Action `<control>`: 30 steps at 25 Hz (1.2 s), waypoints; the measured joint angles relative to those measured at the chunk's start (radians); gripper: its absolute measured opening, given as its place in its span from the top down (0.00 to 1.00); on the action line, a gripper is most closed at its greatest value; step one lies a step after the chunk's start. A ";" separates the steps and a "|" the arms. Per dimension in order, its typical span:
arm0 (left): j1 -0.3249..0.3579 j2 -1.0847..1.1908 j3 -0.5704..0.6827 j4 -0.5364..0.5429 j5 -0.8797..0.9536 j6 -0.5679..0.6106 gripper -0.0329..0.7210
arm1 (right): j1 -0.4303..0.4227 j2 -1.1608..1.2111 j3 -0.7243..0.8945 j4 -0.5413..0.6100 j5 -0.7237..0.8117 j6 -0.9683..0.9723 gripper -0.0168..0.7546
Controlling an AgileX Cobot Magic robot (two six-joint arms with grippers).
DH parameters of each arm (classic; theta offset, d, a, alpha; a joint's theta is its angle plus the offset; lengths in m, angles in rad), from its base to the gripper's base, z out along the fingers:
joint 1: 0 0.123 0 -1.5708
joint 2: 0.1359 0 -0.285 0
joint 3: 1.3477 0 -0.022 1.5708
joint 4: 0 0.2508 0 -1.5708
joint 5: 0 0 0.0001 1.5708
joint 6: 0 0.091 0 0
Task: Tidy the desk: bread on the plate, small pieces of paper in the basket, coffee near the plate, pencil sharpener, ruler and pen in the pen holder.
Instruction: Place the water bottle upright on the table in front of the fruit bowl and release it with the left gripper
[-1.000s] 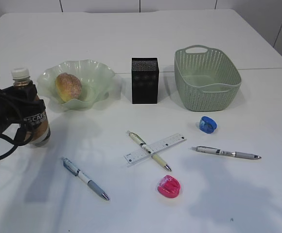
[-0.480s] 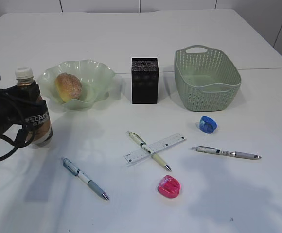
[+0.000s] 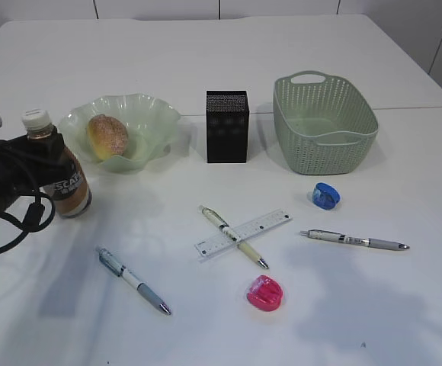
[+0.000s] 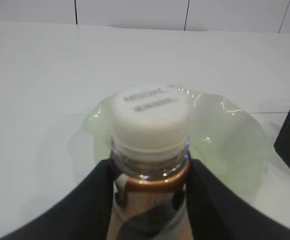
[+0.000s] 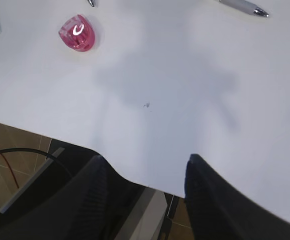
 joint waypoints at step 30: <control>0.000 0.000 -0.004 0.007 0.029 0.000 0.41 | 0.000 0.000 0.000 0.002 -0.002 -0.002 0.45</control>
